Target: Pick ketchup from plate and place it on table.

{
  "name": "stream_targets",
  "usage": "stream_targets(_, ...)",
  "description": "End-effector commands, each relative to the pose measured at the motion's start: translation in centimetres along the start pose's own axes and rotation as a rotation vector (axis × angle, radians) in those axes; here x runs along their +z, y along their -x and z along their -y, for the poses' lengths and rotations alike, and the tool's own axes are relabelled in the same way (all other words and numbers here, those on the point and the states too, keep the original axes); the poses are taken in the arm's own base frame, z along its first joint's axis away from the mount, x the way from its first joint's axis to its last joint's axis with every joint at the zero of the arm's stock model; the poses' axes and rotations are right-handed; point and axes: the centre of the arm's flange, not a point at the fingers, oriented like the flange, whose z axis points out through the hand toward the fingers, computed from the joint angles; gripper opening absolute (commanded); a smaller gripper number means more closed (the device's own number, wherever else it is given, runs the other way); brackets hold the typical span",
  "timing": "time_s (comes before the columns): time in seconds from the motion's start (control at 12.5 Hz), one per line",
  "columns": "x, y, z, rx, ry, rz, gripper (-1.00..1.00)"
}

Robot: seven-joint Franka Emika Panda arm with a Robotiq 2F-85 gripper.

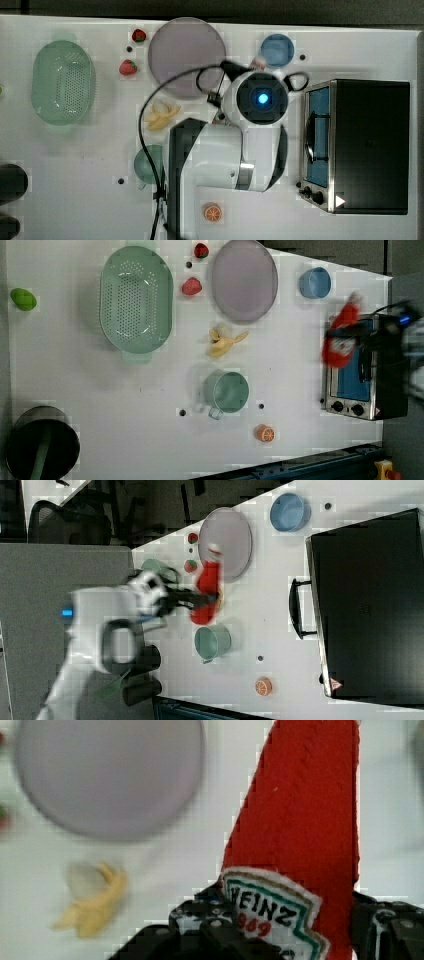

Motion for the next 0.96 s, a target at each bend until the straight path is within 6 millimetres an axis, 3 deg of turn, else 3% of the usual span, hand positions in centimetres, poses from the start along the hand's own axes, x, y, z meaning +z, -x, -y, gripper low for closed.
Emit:
stream_targets(0.08,6.6,2.9,-0.4,0.040,0.008,0.038,0.17)
stream_targets(0.32,11.9,4.1,-0.8,0.041,0.022,0.097,0.17)
stream_targets(0.56,14.9,3.9,-0.6,0.040,0.016,0.076,0.17)
stream_targets(0.72,14.9,3.5,-0.5,0.039,0.005,0.033,0.25)
stream_targets(0.88,14.2,3.3,-0.2,0.034,0.000,0.019,0.68)
stream_targets(0.96,12.9,2.8,0.1,0.031,-0.008,-0.008,0.90)
